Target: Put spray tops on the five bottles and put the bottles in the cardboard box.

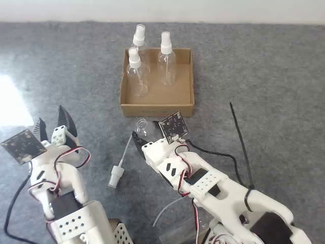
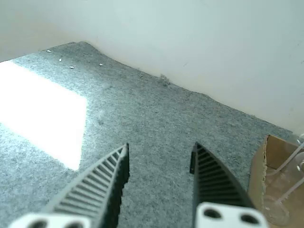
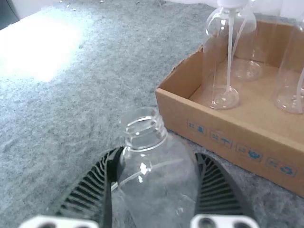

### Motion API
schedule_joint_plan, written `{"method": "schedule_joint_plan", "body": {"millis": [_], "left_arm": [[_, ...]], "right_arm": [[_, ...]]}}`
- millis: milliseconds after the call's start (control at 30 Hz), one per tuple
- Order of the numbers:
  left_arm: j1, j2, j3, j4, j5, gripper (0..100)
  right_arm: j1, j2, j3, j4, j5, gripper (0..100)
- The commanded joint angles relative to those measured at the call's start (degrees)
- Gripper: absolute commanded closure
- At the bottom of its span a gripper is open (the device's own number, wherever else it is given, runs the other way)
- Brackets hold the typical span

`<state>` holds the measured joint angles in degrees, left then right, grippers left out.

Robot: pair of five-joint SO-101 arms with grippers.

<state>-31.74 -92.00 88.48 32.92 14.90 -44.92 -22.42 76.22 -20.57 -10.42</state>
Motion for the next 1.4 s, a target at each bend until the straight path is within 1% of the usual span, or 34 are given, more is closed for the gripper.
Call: {"method": "schedule_joint_plan", "body": {"millis": [0, 67, 100, 800, 1367], "left_arm": [[-0.18, -0.79, -0.40, -1.58, 0.44, 80], [-0.18, -0.79, -0.40, -1.58, 0.44, 80], [-0.18, -0.79, -0.40, -1.58, 0.44, 80], [-0.18, -0.79, -0.40, -1.58, 0.35, 80], [-0.18, -0.79, -0.40, -1.58, 0.35, 80]], "right_arm": [[0.84, -5.58, -1.58, 7.69, 0.97, 82.8], [0.84, -7.34, -1.67, 10.95, 0.97, 77.8], [0.84, -8.22, -1.67, 12.18, 0.97, 76.9], [0.92, -23.08, -1.58, 28.26, 0.97, 76.4], [0.84, -19.30, -2.90, 28.18, 0.97, 76.3]]}}
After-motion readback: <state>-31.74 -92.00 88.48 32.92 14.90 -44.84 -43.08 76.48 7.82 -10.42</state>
